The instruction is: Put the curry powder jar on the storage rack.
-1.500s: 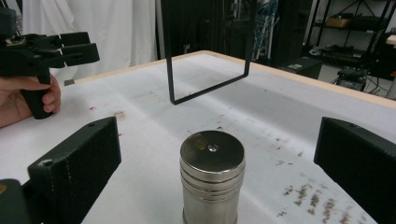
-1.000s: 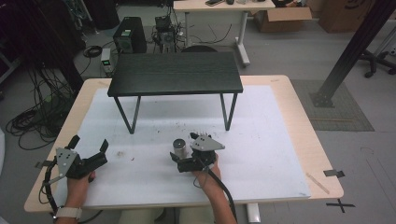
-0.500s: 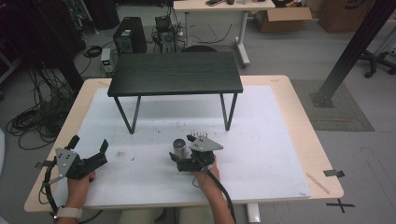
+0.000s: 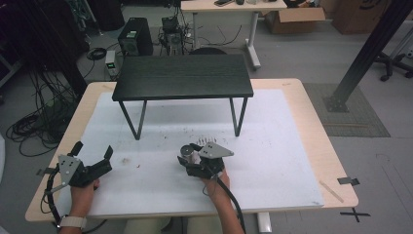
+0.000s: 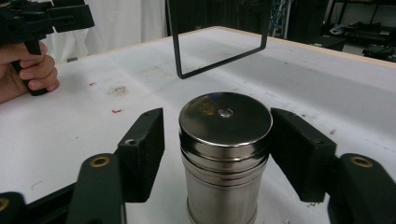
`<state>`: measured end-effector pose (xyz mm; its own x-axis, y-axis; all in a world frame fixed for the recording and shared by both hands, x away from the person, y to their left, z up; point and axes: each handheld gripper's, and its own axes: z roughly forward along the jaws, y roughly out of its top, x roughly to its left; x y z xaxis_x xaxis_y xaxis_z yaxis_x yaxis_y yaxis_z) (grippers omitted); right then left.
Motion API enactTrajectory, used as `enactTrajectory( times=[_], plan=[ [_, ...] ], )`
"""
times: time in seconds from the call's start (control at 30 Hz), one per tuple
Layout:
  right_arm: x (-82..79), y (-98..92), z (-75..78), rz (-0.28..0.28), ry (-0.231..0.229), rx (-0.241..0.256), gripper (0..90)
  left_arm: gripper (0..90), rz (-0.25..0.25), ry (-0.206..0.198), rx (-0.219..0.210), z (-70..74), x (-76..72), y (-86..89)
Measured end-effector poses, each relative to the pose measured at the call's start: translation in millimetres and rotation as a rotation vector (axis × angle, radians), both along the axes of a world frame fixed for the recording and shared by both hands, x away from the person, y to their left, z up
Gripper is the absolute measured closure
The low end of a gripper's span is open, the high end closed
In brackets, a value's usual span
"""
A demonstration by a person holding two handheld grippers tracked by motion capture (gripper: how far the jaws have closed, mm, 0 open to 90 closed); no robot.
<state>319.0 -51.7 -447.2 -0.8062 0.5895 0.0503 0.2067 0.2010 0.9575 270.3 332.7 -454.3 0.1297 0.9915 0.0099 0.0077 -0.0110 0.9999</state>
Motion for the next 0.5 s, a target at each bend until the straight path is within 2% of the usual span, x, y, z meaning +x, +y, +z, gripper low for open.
enactTrajectory(
  times=[0.23, 0.5],
  plan=[
    [0.8, -1.6, -0.2, -0.012, 0.008, 0.017, 48.0, 0.2, 0.002, -0.004, 0.000, -0.2, -0.6, 0.0],
    [0.8, -2.1, -0.2, -0.016, 0.010, 0.021, 48.5, 0.2, 0.003, -0.008, 0.001, -0.2, -0.8, -0.2]
  ],
)
